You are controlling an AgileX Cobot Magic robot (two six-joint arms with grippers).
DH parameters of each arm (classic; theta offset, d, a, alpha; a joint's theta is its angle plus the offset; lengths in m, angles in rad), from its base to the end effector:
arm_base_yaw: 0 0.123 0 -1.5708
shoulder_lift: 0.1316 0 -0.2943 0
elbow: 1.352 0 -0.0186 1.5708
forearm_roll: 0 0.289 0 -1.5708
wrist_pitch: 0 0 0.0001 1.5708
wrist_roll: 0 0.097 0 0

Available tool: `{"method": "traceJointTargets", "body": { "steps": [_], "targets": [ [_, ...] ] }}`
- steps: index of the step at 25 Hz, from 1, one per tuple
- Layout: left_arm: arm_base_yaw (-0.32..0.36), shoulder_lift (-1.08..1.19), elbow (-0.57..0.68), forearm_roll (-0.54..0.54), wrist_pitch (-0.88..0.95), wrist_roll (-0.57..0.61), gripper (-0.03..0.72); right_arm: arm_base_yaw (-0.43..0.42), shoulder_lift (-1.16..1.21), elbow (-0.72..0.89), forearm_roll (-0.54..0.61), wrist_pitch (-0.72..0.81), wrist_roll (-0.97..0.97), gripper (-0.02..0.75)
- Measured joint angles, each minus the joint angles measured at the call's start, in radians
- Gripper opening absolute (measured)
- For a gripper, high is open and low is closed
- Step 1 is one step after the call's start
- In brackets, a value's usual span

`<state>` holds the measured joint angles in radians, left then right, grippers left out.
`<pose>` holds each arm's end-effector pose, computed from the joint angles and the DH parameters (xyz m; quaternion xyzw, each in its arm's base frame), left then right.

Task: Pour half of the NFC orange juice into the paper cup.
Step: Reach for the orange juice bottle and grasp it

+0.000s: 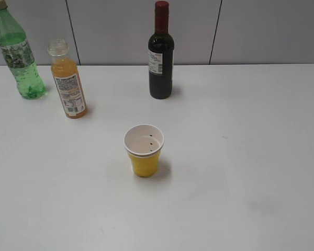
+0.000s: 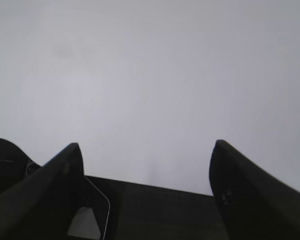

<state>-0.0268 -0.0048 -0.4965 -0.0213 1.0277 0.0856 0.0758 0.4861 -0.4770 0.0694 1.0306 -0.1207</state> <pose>0.0258 -0.0025 0.2948 0.0477 0.8428 0.0051 0.5361 0.1021 0.0135 0.2556 -0.0855 0.9482 0.0269 0.3047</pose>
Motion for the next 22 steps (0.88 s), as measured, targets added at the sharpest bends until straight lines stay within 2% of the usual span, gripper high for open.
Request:
{"method": "traceJointTargets", "body": {
  "steps": [14, 22],
  "targets": [
    [0.0, 0.0, 0.0, 0.0, 0.0, 0.0, 0.241, 0.0, -0.474, 0.055, 0.005, -0.057, 0.019, 0.594],
    [0.0, 0.0, -0.001, 0.0, 0.0, 0.0, 0.24, 0.0, -0.49, 0.061, 0.004, -0.075, 0.019, 0.594]
  ]
}}
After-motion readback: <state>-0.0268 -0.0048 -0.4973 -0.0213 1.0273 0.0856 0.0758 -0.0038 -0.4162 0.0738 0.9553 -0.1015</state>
